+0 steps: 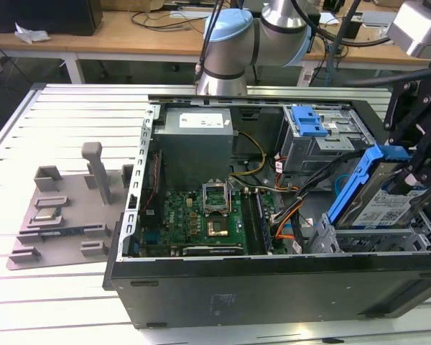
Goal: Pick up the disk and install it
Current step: 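Insert the disk into the insertion slot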
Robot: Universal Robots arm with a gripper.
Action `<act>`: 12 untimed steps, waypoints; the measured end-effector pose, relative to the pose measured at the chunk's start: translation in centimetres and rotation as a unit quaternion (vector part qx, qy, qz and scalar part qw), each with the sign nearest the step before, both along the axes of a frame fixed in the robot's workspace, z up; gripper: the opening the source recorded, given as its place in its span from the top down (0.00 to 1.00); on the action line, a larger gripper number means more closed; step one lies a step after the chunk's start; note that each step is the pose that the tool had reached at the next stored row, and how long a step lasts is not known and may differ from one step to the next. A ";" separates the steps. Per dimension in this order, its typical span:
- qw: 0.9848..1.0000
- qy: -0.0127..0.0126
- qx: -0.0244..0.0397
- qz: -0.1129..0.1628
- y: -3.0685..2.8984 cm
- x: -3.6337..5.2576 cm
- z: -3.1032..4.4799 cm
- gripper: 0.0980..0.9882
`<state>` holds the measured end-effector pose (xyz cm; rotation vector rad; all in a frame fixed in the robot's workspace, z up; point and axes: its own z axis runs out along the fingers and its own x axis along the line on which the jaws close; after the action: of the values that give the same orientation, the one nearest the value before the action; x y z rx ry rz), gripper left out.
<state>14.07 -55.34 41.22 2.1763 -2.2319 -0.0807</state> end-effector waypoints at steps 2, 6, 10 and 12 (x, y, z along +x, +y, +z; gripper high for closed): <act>1.000 0.000 0.000 0.000 0.00 0.00 -0.08 0.70; 1.000 0.000 0.000 0.000 0.00 0.00 -0.21 0.70; 1.000 0.000 0.000 0.000 0.00 0.00 -0.38 0.70; 1.000 0.000 0.000 0.000 0.00 0.00 -0.49 0.70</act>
<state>14.07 -55.34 40.73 2.1764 -2.2320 -0.0809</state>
